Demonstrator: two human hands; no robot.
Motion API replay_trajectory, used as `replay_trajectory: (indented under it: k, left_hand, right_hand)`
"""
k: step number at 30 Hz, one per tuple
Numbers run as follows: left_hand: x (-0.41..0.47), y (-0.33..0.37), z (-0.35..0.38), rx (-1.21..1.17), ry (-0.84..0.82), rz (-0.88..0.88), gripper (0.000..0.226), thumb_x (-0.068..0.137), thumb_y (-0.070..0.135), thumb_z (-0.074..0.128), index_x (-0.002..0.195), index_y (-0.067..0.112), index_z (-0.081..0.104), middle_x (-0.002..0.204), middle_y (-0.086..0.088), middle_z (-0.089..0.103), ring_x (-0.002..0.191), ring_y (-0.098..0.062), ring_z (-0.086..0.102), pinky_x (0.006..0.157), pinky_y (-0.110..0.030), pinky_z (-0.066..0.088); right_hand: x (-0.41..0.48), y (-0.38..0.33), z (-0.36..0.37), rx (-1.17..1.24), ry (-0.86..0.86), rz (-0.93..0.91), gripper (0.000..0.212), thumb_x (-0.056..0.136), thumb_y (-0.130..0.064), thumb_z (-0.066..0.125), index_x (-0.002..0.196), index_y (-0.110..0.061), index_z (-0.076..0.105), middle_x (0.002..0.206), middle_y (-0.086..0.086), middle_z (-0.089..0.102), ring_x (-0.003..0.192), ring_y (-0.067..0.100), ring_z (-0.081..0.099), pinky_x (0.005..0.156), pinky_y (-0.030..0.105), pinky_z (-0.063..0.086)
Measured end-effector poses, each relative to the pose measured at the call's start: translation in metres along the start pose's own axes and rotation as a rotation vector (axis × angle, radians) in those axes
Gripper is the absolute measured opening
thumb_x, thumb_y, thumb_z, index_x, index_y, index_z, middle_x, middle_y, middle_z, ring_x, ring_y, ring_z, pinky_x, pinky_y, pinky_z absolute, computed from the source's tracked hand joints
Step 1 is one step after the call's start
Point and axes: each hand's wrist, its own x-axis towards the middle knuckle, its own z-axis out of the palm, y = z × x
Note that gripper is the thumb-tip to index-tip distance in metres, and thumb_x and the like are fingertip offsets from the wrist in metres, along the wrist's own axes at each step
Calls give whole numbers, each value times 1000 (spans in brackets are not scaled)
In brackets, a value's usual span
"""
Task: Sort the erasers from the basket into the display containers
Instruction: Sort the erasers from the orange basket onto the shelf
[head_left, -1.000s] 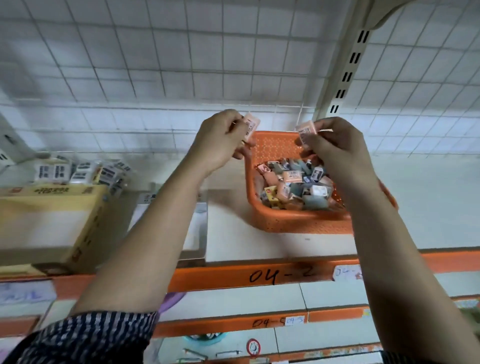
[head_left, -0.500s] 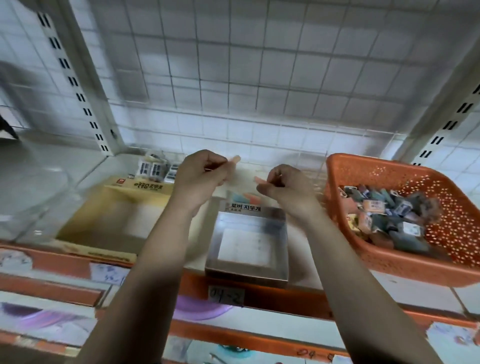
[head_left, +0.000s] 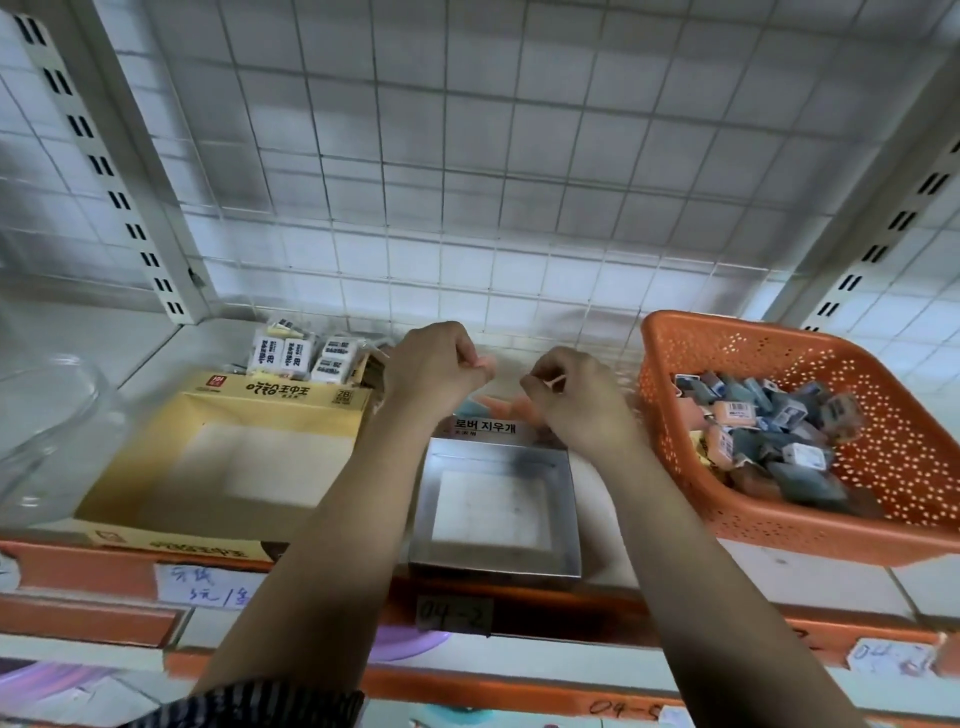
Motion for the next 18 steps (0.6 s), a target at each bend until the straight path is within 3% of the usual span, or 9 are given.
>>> replay_trajectory:
  k: [2, 6, 9, 15, 18]
  left_hand:
    - [5, -2, 7, 5, -41, -8, 23, 76, 41, 78, 85, 26, 63, 85, 13, 63, 87, -11, 61, 77, -32, 52]
    - [8, -8, 17, 99, -123, 18, 24, 81, 39, 74, 94, 22, 65, 95, 6, 67, 91, -16, 62, 82, -34, 51]
    - [10, 0, 13, 69, -115, 82, 19, 85, 37, 70, 92, 19, 68, 95, 4, 68, 91, -17, 62, 82, -33, 49]
    - [12, 76, 4, -169, 18, 313, 8, 87, 28, 67, 84, 21, 68, 86, 12, 69, 84, -10, 66, 83, -31, 50]
    - [10, 116, 19, -222, -20, 440, 7, 87, 25, 66, 84, 19, 68, 85, 10, 70, 82, -11, 67, 81, -33, 53]
  right_hand:
    - [-8, -8, -8, 40, 59, -50, 6, 86, -22, 65, 83, -17, 66, 85, -4, 68, 79, 13, 63, 74, 31, 50]
    - [-23, -20, -27, 119, 99, -100, 7, 87, -20, 66, 83, -15, 66, 74, -13, 64, 64, 1, 60, 62, 16, 44]
    - [-29, -25, -47, 145, 156, -146, 5, 87, -18, 66, 82, -16, 67, 76, -13, 64, 66, 7, 59, 65, 19, 46]
    - [-24, 3, -122, 78, 318, -118, 6, 87, -17, 64, 86, -16, 70, 74, -14, 66, 66, 5, 60, 65, 19, 46]
    - [-21, 35, -158, -36, 318, -45, 7, 88, -17, 64, 88, -15, 71, 73, -16, 62, 64, -1, 57, 64, 13, 44]
